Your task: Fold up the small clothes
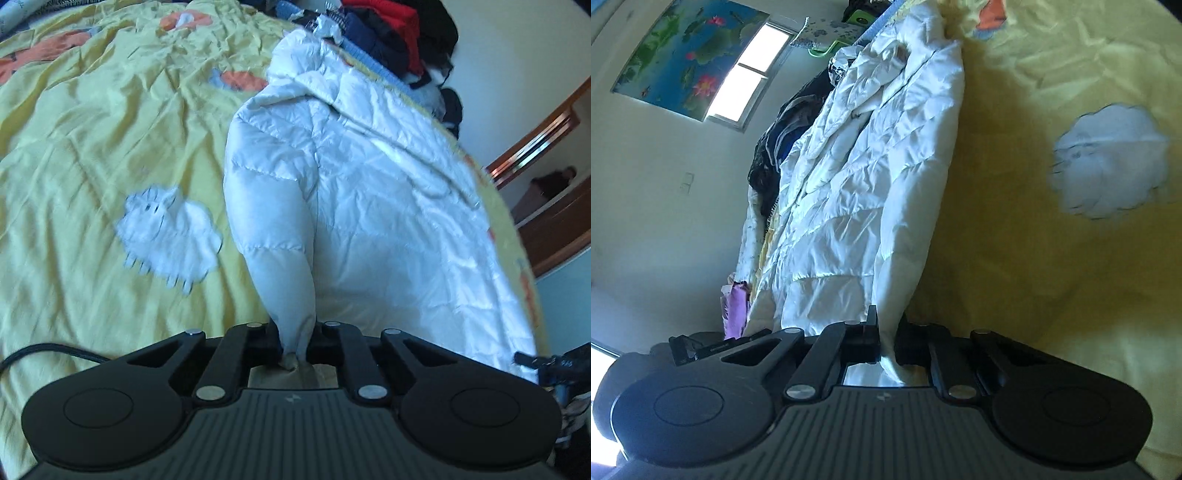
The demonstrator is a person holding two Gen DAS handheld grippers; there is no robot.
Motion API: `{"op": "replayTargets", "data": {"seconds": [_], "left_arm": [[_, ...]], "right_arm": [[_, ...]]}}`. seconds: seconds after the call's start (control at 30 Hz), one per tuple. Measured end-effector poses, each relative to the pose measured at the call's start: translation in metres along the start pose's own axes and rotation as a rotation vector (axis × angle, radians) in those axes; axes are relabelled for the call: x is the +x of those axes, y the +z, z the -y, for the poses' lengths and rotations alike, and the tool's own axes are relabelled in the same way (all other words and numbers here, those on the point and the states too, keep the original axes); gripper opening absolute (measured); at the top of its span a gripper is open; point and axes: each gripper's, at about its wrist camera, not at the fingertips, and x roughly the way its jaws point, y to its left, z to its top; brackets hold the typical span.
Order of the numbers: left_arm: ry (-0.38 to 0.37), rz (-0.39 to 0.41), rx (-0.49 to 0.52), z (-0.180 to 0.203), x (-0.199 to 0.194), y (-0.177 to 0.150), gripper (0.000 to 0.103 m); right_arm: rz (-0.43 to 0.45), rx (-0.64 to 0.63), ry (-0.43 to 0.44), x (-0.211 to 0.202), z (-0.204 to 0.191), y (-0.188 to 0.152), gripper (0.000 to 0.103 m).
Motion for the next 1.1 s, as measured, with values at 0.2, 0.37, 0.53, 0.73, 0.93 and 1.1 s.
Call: {"op": "replayTargets", "data": {"seconds": [0.2,0.37,0.53,0.73,0.93,1.1], "left_arm": [[0.018,0.003,0.016,0.001,0.002,-0.011,0.009],[0.035,-0.010,0.043,0.006,0.006,-0.006,0.009],[0.056,-0.004,0.060,0.010,0.006,-0.007,0.010],[0.065,-0.002,0.055,0.011,0.006,-0.007,0.010],[0.078,-0.006,0.049,0.013,0.005,-0.006,0.010],[0.074,-0.025,0.033,0.012,0.004,-0.006,0.011]], "right_arm": [[-0.012,0.074,-0.024,-0.007,0.029,-0.010,0.009],[-0.010,0.094,-0.006,-0.005,0.034,-0.008,0.012],[0.003,0.139,0.012,-0.012,0.038,-0.015,0.021],[0.050,0.126,-0.002,-0.031,0.035,-0.021,0.039],[0.037,0.094,-0.048,-0.032,0.029,-0.021,0.043],[0.007,0.105,-0.034,-0.024,0.024,-0.026,0.043]]}}
